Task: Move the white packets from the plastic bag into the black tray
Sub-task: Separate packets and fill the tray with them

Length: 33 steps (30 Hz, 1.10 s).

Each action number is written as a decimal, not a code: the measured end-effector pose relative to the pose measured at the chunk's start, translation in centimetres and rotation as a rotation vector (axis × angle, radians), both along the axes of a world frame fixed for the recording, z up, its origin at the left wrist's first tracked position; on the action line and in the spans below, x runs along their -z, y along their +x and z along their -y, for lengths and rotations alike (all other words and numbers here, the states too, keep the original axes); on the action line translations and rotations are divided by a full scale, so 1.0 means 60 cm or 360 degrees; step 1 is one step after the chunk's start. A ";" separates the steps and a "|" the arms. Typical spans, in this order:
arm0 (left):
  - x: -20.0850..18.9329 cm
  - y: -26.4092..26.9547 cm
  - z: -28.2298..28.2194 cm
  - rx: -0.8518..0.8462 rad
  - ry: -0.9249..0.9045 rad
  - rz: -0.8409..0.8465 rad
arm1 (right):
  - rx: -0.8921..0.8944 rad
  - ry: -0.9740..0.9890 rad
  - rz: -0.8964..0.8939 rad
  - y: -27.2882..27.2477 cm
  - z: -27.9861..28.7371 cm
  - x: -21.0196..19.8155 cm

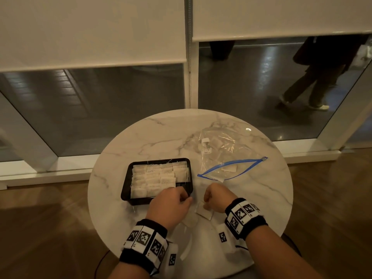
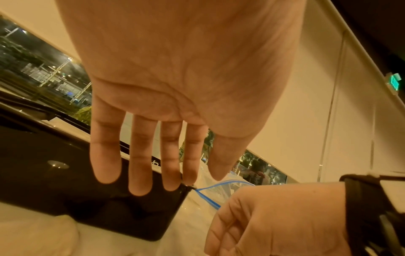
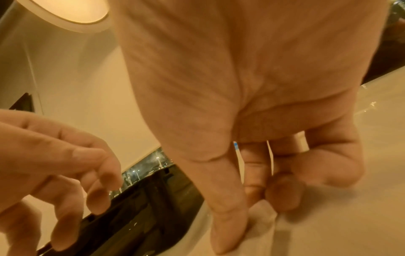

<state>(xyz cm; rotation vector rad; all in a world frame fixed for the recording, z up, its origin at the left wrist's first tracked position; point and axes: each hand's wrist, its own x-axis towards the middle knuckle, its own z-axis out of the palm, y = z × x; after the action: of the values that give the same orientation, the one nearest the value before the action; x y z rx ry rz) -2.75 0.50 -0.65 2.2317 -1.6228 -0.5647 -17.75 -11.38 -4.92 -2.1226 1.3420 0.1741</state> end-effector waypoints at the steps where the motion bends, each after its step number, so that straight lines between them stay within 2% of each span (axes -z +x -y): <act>1: 0.001 0.001 0.001 -0.0007 0.0003 -0.0010 | 0.0010 0.0023 0.0001 -0.001 0.001 0.001; 5: 0.003 0.003 0.004 -0.0030 -0.0026 -0.0108 | 0.0048 0.0089 0.0101 -0.012 0.004 -0.008; 11: 0.009 0.009 0.008 -0.0011 -0.0155 -0.0545 | 0.0024 0.0307 0.0685 -0.032 -0.012 -0.081; 16: 0.003 0.003 0.013 -0.0027 -0.0359 -0.0847 | -0.0023 0.0237 0.1013 -0.015 -0.019 -0.110; 19: 0.000 0.011 0.016 -0.0141 -0.0450 -0.0889 | -0.0016 0.0230 0.1082 -0.002 -0.018 -0.111; 23: -0.009 0.019 0.013 -0.0231 -0.0549 -0.1046 | -0.0130 0.0183 0.0987 0.008 -0.010 -0.113; 25: -0.004 0.026 0.013 -0.0258 -0.0573 -0.0979 | -0.0109 0.0166 0.0961 0.011 -0.003 -0.118; 26: 0.000 0.030 0.013 -0.0256 -0.0559 -0.0864 | -0.0070 0.0137 0.0952 0.013 0.001 -0.120; 30: 0.017 0.044 0.012 -0.0189 -0.0363 -0.0151 | 0.0213 -0.0117 0.1015 0.023 0.015 -0.123; 33: 0.027 0.044 0.015 -0.0187 -0.0153 -0.0016 | 0.0139 -0.0083 0.0918 0.037 0.025 -0.120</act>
<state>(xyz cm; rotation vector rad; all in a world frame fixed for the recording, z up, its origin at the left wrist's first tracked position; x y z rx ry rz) -0.12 -0.40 -2.27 2.2325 -1.4701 -0.4564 -15.51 -12.86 2.29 -1.9372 1.0888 -0.4794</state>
